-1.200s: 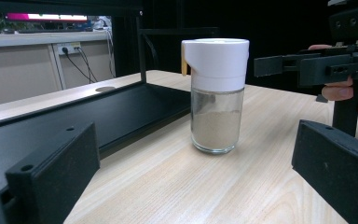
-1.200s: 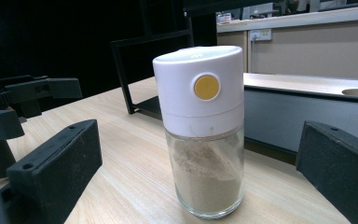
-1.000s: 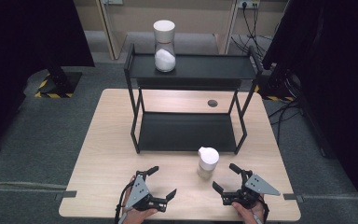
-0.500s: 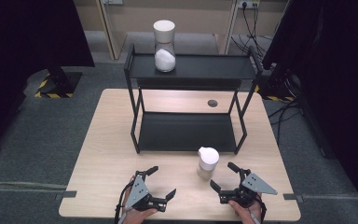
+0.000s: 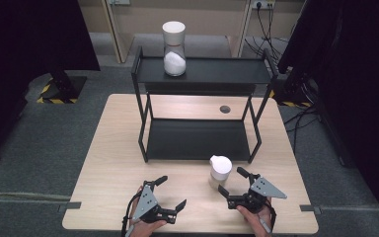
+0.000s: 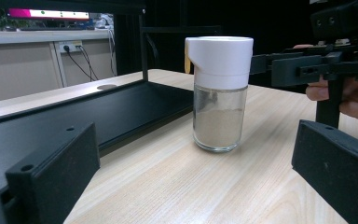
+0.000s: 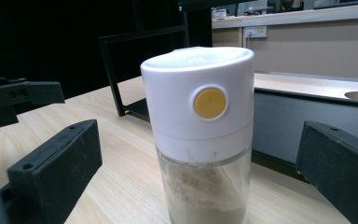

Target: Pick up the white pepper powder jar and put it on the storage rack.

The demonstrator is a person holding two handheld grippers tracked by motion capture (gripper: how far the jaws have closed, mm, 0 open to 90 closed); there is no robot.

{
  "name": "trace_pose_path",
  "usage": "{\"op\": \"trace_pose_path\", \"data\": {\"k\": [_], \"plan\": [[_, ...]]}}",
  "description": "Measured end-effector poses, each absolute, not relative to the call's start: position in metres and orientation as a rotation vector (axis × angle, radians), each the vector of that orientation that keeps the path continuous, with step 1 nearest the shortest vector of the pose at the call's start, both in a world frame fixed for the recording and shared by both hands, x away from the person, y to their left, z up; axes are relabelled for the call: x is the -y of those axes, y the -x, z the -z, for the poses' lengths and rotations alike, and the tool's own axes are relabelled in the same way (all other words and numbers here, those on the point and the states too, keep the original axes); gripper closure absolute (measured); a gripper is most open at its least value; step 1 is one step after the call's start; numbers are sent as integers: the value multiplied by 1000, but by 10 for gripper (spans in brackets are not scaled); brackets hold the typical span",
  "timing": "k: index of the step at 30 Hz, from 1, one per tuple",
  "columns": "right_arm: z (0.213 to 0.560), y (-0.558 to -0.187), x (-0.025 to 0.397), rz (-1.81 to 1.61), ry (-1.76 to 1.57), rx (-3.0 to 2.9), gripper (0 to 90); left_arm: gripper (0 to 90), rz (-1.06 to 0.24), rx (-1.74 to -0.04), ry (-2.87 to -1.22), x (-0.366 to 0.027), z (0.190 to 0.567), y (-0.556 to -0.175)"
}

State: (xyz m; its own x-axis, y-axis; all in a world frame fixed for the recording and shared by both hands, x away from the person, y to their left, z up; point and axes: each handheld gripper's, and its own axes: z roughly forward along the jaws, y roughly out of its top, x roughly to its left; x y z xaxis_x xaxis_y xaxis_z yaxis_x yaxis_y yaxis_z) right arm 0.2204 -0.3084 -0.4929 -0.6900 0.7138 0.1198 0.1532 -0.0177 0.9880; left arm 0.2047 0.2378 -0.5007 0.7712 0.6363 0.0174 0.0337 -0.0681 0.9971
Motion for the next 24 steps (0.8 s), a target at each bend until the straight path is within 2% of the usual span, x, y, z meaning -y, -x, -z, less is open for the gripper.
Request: {"op": "trace_pose_path", "data": {"k": [15, 24], "plan": [[487, -238, 291, -1702, -902, -1882, 14, 0, -535, -560, -1573, -238, 501, -205], [485, -245, 287, -1673, -895, -1910, 80, 0, -521, -566, -1566, -239, 502, -205]]}}
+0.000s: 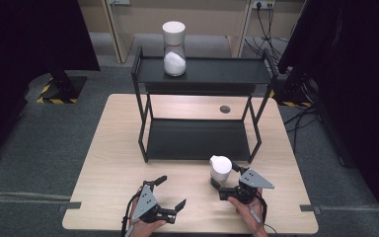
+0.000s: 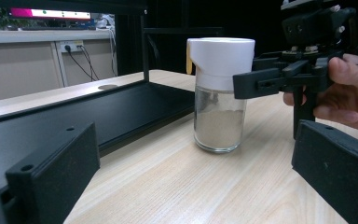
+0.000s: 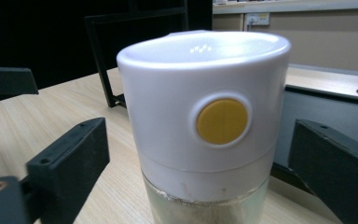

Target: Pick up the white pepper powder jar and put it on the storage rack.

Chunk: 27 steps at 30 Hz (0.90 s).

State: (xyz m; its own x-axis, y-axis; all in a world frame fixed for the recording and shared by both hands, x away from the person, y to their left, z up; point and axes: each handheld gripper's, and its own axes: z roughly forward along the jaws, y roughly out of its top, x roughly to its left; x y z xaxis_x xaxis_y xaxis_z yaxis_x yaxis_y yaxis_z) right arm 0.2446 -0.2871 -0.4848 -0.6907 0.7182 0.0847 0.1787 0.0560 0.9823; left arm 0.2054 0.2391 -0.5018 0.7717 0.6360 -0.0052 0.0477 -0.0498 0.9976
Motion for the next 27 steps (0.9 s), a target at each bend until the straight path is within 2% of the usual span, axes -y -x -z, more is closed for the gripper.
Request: {"op": "trace_pose_path", "data": {"k": [3, 11, 14, 27], "plan": [[484, -246, 287, -1669, -892, -1919, 143, 0, -513, -574, -1562, -239, 502, -206], [481, -250, 282, -1641, -900, -1952, 226, 0, -527, -565, -1563, -239, 502, -205], [479, -250, 281, -1619, -914, -1951, 289, 0, -529, -563, -1562, -239, 502, -205], [476, -245, 278, -1580, -910, -1948, 308, 0, -531, -563, -1562, -239, 502, -204]]}}
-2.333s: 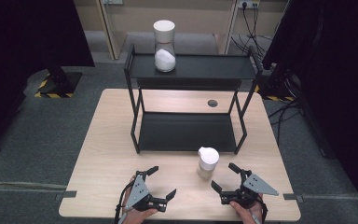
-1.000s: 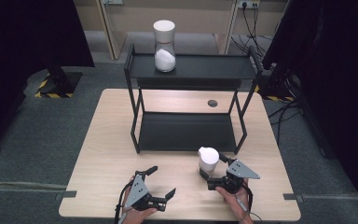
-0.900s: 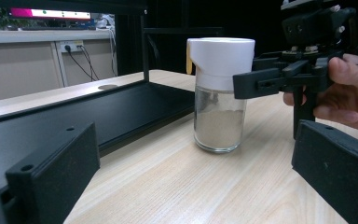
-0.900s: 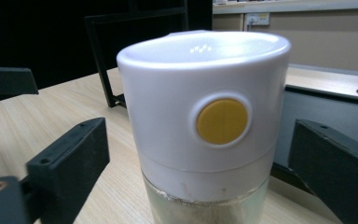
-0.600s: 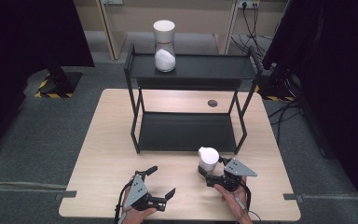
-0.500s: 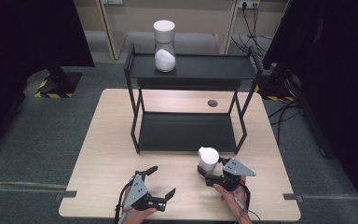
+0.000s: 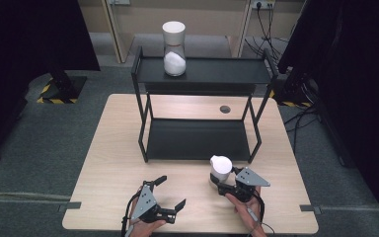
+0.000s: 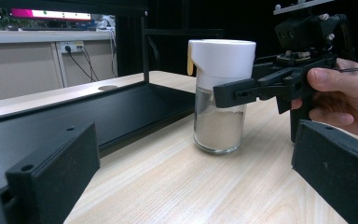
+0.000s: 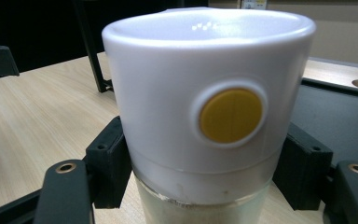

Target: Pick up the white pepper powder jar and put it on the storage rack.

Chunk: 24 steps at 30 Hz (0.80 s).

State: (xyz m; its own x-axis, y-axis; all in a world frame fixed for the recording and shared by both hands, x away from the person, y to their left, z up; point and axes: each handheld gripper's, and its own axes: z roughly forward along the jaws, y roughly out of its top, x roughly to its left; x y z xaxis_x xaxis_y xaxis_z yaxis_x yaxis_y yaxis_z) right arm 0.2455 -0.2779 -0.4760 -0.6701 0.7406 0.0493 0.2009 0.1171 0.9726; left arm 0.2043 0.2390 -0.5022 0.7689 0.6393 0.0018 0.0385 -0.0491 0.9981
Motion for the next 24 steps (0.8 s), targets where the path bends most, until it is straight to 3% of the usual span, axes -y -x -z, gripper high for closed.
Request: {"op": "trace_pose_path", "data": {"k": [24], "plan": [[450, -236, 285, -1598, -844, -1902, 309, 1, -526, -573, -1561, -240, 502, -205]]}}
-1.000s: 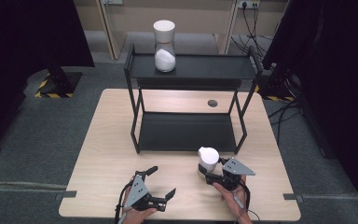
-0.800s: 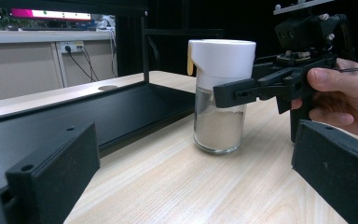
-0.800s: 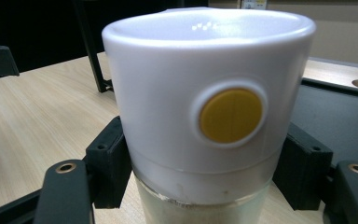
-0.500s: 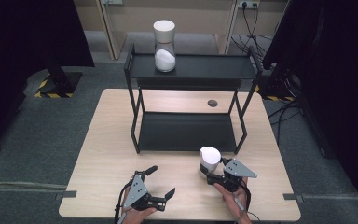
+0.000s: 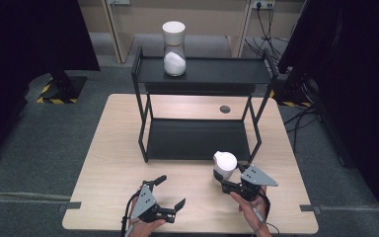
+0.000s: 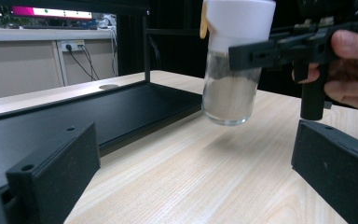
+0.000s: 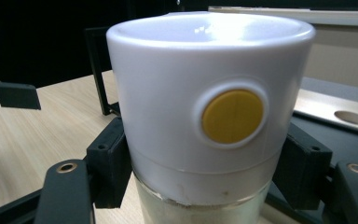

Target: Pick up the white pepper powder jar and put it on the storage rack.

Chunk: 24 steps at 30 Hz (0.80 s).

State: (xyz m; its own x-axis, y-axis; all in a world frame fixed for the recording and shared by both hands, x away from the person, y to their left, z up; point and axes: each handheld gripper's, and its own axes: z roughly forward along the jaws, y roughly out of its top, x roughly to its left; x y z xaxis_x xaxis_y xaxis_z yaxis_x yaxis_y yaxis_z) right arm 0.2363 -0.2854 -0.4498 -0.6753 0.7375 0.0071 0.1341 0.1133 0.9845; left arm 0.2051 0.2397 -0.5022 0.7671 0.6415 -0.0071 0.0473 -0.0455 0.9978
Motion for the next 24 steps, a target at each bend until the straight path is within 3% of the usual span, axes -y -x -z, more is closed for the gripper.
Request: {"op": "trace_pose_path", "data": {"k": [24], "plan": [[384, -242, 295, -1618, -754, -1898, 310, 1, -526, -575, -1557, -239, 503, -205]]}}
